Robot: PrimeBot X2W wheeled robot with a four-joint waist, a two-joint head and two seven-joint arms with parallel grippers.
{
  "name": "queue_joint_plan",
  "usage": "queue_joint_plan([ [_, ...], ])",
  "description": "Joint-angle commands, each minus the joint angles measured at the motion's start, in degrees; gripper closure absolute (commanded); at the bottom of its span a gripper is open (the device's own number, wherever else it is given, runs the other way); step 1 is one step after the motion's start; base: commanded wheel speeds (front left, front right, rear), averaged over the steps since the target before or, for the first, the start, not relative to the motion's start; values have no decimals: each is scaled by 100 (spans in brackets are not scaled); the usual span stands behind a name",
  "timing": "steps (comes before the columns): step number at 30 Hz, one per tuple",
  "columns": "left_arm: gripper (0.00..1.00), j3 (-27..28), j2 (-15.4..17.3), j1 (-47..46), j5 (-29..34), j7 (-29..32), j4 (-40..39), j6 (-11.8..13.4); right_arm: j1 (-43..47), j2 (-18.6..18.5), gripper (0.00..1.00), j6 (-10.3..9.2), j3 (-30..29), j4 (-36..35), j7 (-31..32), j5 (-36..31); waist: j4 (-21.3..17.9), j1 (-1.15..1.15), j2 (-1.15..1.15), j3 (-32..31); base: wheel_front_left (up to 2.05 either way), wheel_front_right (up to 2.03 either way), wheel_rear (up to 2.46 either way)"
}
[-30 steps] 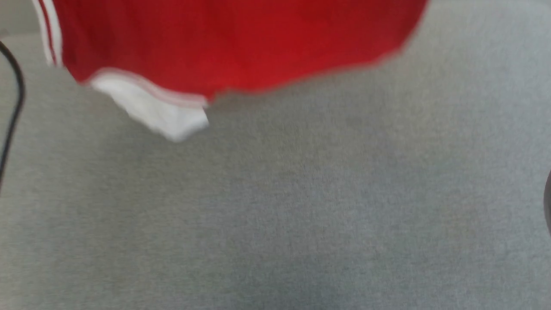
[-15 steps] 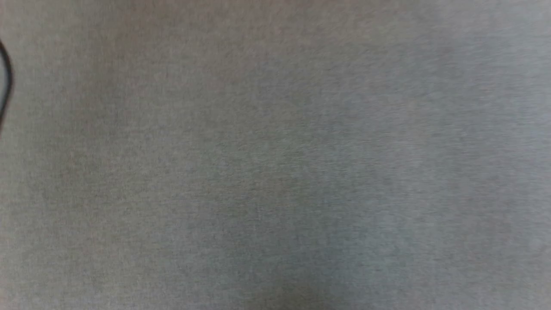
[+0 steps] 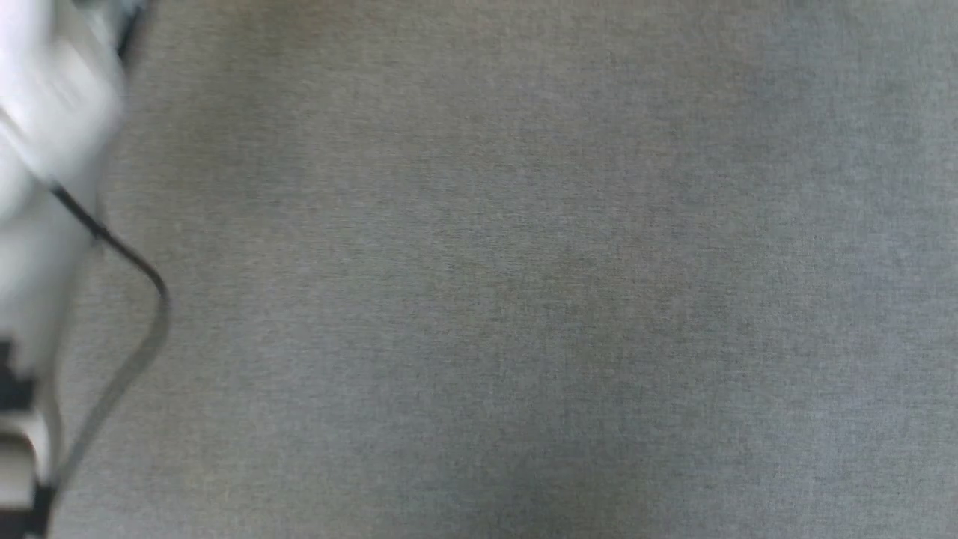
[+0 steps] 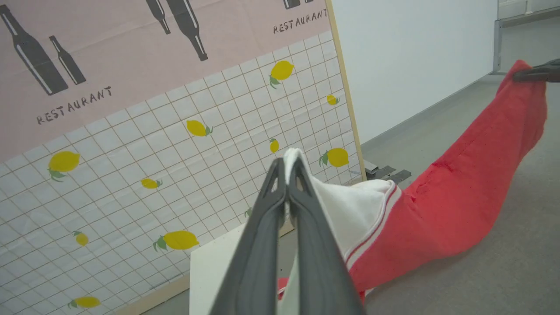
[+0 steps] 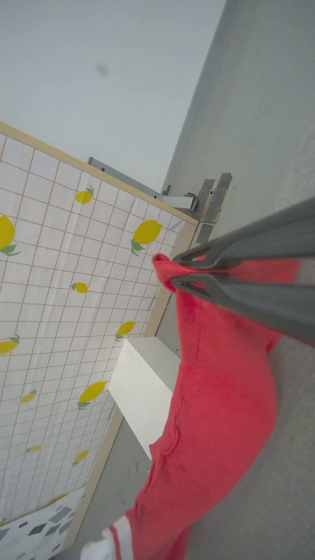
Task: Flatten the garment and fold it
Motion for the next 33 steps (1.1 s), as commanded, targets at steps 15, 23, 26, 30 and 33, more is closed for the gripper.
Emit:
queue_joint_plan([
  [15, 100, -311, 537, 4254, -471, 308, -2351, 1287, 4252, -243, 100, -9, -1221, -2645, 425, 715, -68, -1, 0, -1346, 0, 0, 0],
  [23, 100, -586, 545, 5722, -880, 489, -2337, 1605, 6005, 318, 100, -9, -1860, -3090, 761, 582, -85, -1, 0, -1924, 0, 0, 0],
  [26, 100, -659, 556, 6120, -1075, 612, -2364, 1661, 6548, 414, 100, -9, -2085, -3161, 951, 546, -51, -1, 0, -2110, 0, 0, 0],
  [30, 100, -776, 621, 6681, -1394, 942, -2443, 1748, 7273, 640, 100, -9, -2340, -3284, 1223, 618, 5, -1, 0, -2313, 0, 0, 0],
  [33, 100, -895, 737, 7066, -1577, 1277, -2498, 1827, 7793, 722, 100, -9, -2427, -3380, 1387, 591, 47, -1, 0, -2413, 0, 0, 0],
])
